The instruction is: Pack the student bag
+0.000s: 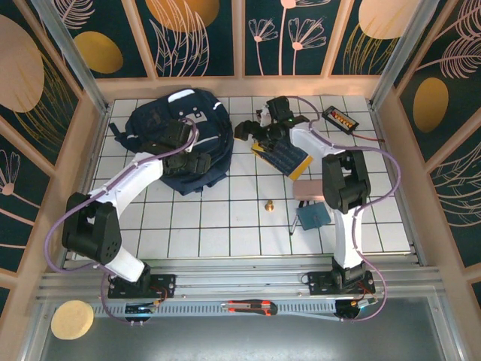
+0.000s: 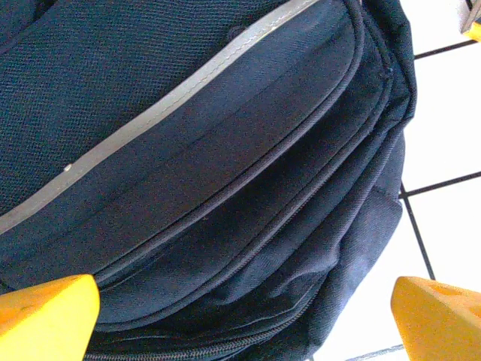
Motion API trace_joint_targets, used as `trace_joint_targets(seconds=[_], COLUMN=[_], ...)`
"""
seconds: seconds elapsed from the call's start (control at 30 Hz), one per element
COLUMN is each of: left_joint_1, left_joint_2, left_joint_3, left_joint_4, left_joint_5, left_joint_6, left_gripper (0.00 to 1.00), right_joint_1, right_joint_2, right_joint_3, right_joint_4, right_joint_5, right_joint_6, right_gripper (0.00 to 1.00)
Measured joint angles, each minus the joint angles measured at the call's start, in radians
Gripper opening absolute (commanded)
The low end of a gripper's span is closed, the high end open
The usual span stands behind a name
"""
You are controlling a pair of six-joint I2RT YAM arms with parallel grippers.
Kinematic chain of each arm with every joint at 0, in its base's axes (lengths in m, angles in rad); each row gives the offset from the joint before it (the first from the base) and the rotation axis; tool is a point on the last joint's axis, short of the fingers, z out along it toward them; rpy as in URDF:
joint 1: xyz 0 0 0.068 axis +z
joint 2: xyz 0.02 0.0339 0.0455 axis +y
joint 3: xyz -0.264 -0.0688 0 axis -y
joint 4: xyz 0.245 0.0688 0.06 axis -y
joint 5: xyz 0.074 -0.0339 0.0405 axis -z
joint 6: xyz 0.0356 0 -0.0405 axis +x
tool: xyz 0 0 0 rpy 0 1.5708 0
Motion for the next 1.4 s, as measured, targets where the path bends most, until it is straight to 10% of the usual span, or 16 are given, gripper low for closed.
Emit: trace_joint_targets(seconds=[0.63,0.9,1.4], left_joint_1=[0.011,0.012,-0.041], left_joint_2=[-0.101,-0.108,-0.135], left_joint_3=[-0.076,-0.076,-0.059], left_joint_4=[-0.008,-0.003,0.066], left_joint_5=[0.004,0.019,0.093], left_joint_6=[-0.004,0.026,0.102], left_gripper=[0.87,0.84,0.86], right_joint_1=[0.068,0.075,0.097], right_joint_2=[0.298,0.352,0.101], right_joint_3=[0.275,0.319,0.153], right_joint_4=[-0.014,0.01,0.075], right_joint_5=[-0.011,-0.024,-0.007], right_joint_6=[0.115,0.166,0.315], right_gripper=[0.57,0.01,0.0])
